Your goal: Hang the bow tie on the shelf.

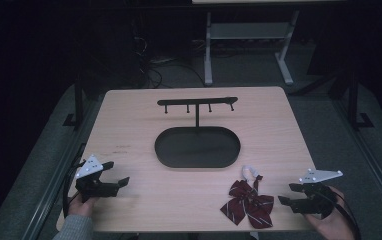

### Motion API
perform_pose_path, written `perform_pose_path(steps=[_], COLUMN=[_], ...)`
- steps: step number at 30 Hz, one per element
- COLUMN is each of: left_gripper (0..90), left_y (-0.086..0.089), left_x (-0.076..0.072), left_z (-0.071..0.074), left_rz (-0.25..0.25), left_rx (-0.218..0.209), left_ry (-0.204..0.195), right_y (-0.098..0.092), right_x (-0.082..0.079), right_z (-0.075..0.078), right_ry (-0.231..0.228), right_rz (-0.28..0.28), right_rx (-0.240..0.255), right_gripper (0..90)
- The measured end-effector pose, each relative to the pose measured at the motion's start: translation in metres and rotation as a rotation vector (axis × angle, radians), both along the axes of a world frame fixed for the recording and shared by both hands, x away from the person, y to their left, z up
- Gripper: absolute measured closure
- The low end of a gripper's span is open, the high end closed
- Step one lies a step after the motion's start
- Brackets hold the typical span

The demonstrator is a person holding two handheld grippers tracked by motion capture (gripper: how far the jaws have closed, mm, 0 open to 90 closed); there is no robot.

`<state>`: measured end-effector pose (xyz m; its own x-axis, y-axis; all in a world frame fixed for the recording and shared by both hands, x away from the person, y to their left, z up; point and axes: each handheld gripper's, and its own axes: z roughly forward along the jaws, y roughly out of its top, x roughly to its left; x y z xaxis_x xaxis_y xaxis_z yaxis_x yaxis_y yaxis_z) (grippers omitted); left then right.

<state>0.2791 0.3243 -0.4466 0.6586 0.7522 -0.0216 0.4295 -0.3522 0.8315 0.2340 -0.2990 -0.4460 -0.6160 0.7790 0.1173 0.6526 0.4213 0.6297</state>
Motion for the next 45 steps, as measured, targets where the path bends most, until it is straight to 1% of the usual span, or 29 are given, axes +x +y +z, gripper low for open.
perform_pose_path(steps=[2, 4, 5, 7, 8, 9, 11, 12, 13, 14, 16, 17, 18, 22, 23, 24, 25, 26, 29, 32, 33, 34, 35, 36, 38, 40, 41, 43, 45], left_gripper=[12.9, 12.9, 12.9, 12.9, 12.9, 12.9, 12.9, 12.9, 12.9, 12.9, 12.9, 12.9, 12.9, 12.9, 12.9, 12.9, 12.9, 12.9, 12.9, 12.9, 12.9, 12.9, 12.9, 12.9, 12.9, 12.9, 12.9, 12.9, 12.9], left_y=[0.000, -0.001, -0.001, -0.002, -0.002, -0.002, -0.002, -0.001, -0.001, 0.000, 0.000, 0.000, 0.000, 0.000, 0.001, 0.001, 0.001, 0.001, 0.001, 0.000, 0.000, 0.000, 0.000, 0.000, 0.000, 0.001, 0.001, 0.000, 0.001], left_x=[0.000, 0.000, 0.000, -0.001, -0.001, -0.001, 0.000, 0.000, 0.000, -0.001, -0.001, -0.001, -0.001, 0.000, 0.000, 0.000, 0.000, -0.001, 0.000, 0.000, 0.000, 0.000, 0.000, 0.000, 0.000, 0.001, 0.000, 0.000, 0.001], left_z=[0.000, 0.001, 0.001, 0.000, 0.000, 0.000, 0.000, 0.000, 0.000, 0.000, 0.000, 0.000, 0.000, 0.000, 0.000, 0.000, 0.001, 0.001, 0.001, 0.001, 0.001, 0.000, 0.000, 0.000, 0.000, 0.000, 0.000, 0.000, 0.000], left_rz=[0.003, -0.004, -0.007, -0.007, -0.005, -0.005, -0.003, -0.003, -0.003, 0.000, 0.002, 0.001, 0.001, 0.004, 0.003, 0.001, 0.002, 0.008, 0.002, 0.000, 0.000, -0.001, -0.001, 0.000, 0.001, 0.001, 0.006, 0.012, 0.007], left_rx=[0.001, 0.010, 0.010, 0.004, 0.007, 0.007, 0.005, 0.011, 0.011, 0.003, 0.001, 0.001, 0.000, 0.001, 0.002, 0.006, 0.000, -0.009, -0.003, 0.000, 0.000, 0.000, 0.000, 0.002, 0.003, 0.006, 0.004, -0.009, -0.006], left_ry=[0.003, 0.006, 0.003, -0.004, 0.009, 0.009, 0.009, 0.003, 0.003, 0.000, 0.001, -0.002, -0.001, 0.002, 0.001, -0.001, -0.003, -0.001, -0.004, -0.003, -0.003, -0.003, -0.003, -0.002, -0.001, 0.001, 0.010, 0.009, 0.002], right_y=[0.000, 0.001, 0.002, 0.003, 0.006, 0.006, 0.009, 0.015, 0.015, 0.020, 0.022, 0.024, 0.028, 0.032, 0.034, 0.036, 0.036, 0.037, 0.040, 0.046, 0.046, 0.050, 0.050, 0.054, 0.057, 0.064, 0.064, 0.068, 0.071], right_x=[0.001, 0.001, 0.001, 0.001, 0.003, 0.003, 0.004, 0.007, 0.007, 0.010, 0.012, 0.013, 0.015, 0.017, 0.018, 0.020, 0.020, 0.023, 0.026, 0.032, 0.032, 0.037, 0.037, 0.041, 0.043, 0.050, 0.050, 0.056, 0.061], right_z=[0.000, -0.001, -0.001, -0.001, 0.001, 0.001, 0.003, 0.007, 0.007, 0.009, 0.010, 0.011, 0.013, 0.017, 0.019, 0.021, 0.021, 0.023, 0.027, 0.034, 0.034, 0.037, 0.037, 0.041, 0.042, 0.046, 0.046, 0.047, 0.048], right_ry=[0.001, 0.012, 0.015, 0.022, 0.018, 0.018, 0.016, 0.018, 0.018, 0.025, 0.033, 0.037, 0.037, 0.039, 0.046, 0.055, 0.055, 0.066, 0.065, 0.069, 0.069, 0.067, 0.067, 0.067, 0.066, 0.070, 0.070, 0.078, 0.086], right_rz=[0.011, 0.007, 0.004, 0.007, 0.015, 0.015, 0.026, 0.047, 0.047, 0.063, 0.074, 0.078, 0.095, 0.106, 0.110, 0.119, 0.119, 0.122, 0.134, 0.162, 0.162, 0.179, 0.179, 0.202, 0.211, 0.233, 0.233, 0.246, 0.254], right_rx=[-0.007, -0.002, 0.006, 0.007, -0.002, -0.002, -0.007, -0.021, -0.021, -0.035, -0.032, -0.039, -0.045, -0.044, -0.045, -0.058, -0.058, -0.057, -0.067, -0.100, -0.100, -0.112, -0.112, -0.125, -0.129, -0.134, -0.134, -0.146, -0.160], right_gripper=[34.5, 34.5, 34.5, 34.5, 34.5, 34.5, 34.6, 34.7, 34.7, 36.3, 37.1, 37.0, 36.9, 36.6, 36.5, 35.9, 35.9, 35.9, 35.9, 36.9, 36.9, 37.9, 37.9, 38.9, 39.4, 40.9, 40.9, 41.8, 42.4])
